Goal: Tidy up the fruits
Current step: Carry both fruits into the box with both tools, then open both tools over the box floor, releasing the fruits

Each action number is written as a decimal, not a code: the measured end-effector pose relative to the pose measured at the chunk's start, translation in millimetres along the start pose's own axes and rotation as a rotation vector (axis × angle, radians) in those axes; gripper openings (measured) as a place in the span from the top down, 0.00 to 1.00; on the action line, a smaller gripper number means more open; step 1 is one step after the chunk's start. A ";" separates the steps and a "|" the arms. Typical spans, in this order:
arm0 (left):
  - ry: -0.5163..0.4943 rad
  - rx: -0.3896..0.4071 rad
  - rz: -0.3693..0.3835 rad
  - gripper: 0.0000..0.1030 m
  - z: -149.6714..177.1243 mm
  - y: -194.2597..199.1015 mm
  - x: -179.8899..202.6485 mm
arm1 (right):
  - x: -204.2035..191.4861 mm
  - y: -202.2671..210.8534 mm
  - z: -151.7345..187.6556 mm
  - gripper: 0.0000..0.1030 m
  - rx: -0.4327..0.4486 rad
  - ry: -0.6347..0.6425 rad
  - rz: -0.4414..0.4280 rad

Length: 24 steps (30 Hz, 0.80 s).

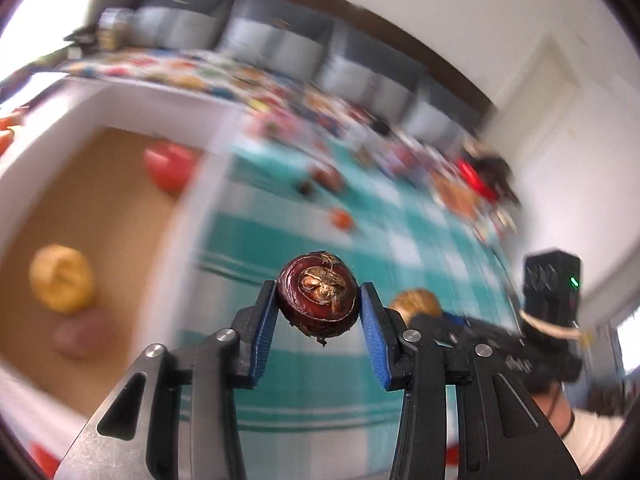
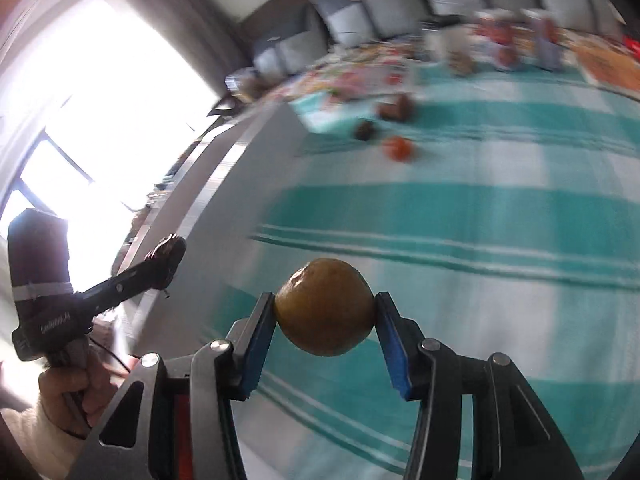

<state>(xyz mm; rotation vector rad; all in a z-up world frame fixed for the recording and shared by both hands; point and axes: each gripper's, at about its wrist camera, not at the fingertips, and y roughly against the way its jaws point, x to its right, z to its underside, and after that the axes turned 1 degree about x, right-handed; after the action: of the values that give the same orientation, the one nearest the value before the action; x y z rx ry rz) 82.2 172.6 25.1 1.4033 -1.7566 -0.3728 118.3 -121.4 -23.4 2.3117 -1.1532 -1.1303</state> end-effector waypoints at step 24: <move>0.098 0.116 -0.349 0.17 -19.5 11.8 -78.1 | -153.4 -100.6 -63.6 0.00 0.143 0.392 0.221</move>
<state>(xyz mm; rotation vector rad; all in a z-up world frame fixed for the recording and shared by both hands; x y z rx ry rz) 91.0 252.4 12.1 1.7867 -1.4732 -0.3838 164.9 57.1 37.3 2.2973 -1.3228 -0.5015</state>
